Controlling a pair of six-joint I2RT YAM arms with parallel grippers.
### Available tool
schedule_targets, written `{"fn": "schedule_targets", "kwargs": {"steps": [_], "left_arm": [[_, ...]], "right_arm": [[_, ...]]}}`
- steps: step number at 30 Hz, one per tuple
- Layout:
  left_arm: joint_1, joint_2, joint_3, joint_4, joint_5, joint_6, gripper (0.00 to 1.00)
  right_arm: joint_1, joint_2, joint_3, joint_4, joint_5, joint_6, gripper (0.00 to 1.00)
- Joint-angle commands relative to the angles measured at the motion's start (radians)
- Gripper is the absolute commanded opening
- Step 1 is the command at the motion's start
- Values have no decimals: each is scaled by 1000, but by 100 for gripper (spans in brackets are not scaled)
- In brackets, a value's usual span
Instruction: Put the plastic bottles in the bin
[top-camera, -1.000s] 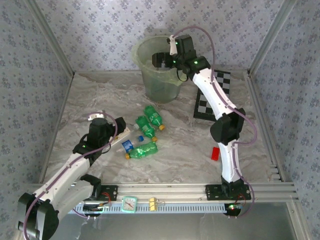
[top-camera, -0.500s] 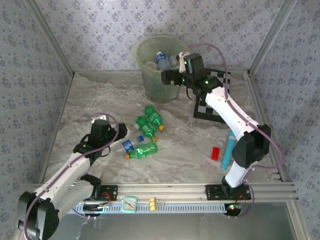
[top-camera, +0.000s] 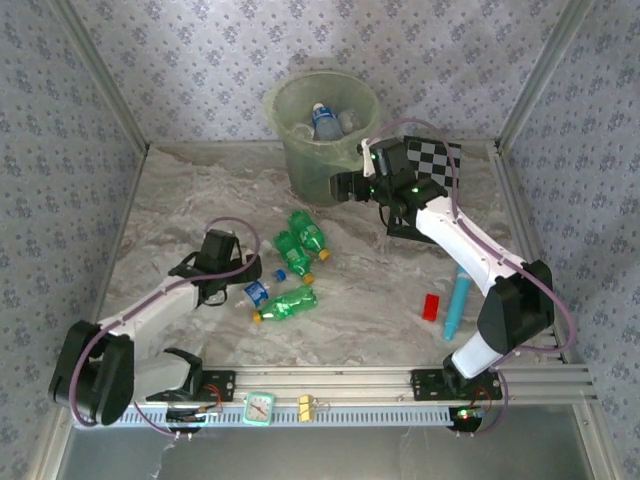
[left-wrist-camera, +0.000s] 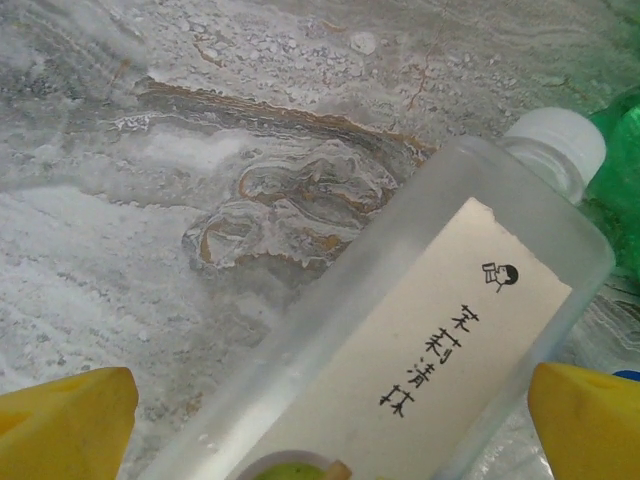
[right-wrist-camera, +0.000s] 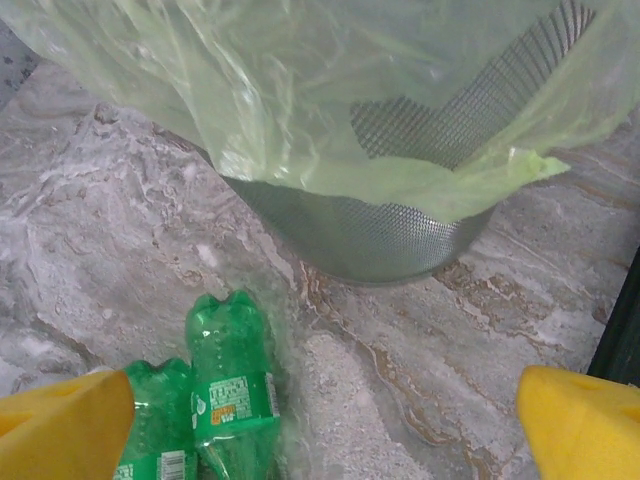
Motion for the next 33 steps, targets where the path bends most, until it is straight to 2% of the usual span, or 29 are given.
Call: {"fn": "schedule_targets", "kwargs": {"steps": [1, 9, 21, 26, 33], "left_arm": [[-13, 31, 28, -38, -31, 22, 100], [-11, 54, 48, -71, -134, 0, 100], [3, 149, 59, -24, -134, 0, 96], [15, 165, 57, -6, -123, -5, 87], [27, 147, 55, 2, -137, -3, 68]], "right_arm": [[-13, -38, -14, 14, 5, 20, 100], [-20, -36, -21, 41, -23, 27, 100], [-24, -43, -31, 29, -13, 33, 100], [-24, -47, -35, 26, -13, 31, 100], [-29, -58, -45, 24, -8, 30, 100]]}}
